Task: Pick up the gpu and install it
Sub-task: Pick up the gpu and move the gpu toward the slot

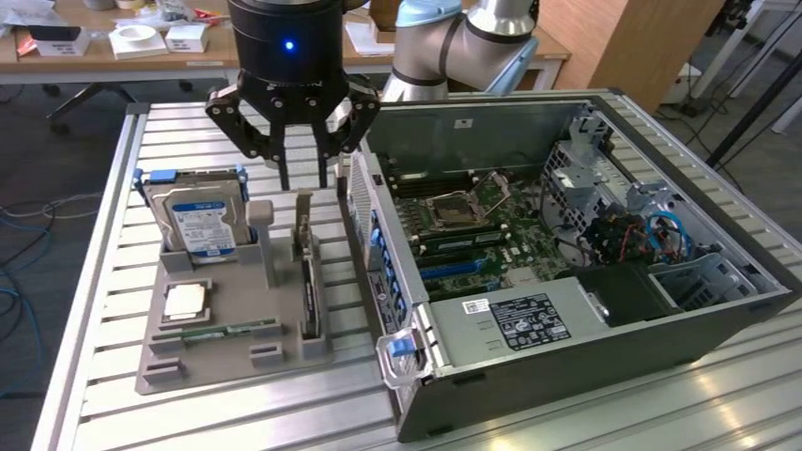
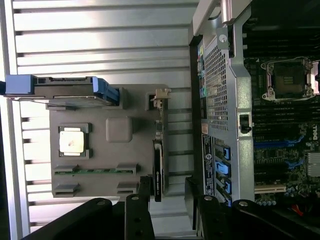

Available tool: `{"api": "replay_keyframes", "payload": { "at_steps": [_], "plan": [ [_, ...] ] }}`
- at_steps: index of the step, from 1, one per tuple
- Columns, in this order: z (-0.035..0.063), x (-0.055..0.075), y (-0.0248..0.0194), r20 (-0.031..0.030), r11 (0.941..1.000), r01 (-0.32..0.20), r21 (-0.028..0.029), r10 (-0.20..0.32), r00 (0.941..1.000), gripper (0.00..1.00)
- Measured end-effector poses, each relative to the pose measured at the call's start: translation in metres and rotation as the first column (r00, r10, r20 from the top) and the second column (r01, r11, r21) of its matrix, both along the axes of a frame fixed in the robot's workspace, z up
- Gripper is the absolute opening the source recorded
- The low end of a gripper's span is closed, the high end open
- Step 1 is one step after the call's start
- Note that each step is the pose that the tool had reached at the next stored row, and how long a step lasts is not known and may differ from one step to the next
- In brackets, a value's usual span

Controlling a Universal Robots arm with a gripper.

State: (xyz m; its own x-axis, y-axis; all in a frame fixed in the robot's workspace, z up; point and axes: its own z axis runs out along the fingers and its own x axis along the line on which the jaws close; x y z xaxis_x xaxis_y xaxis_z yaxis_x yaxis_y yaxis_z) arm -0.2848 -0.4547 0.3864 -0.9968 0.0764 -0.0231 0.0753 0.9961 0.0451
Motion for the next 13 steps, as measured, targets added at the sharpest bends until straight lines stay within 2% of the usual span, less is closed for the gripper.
{"api": "replay_keyframes", "payload": {
  "at_steps": [7, 8, 10, 13],
  "plan": [
    [0.0000, 0.0000, 0.0000, 0.0000, 1.0000, 0.000, 0.0000, 0.000, 1.0000, 0.42],
    [0.0000, 0.0000, 0.0000, 0.0000, 1.0000, 0.000, 0.0000, 0.000, 1.0000, 0.49],
    [-0.0001, 0.0000, 0.0000, 0.0000, 1.0000, 0.000, -0.0001, 0.000, 1.0000, 0.49],
    [-0.0045, 0.0000, 0.0000, 0.0000, 1.0000, 0.000, 0.0000, 0.000, 1.0000, 0.49]
  ]
}}
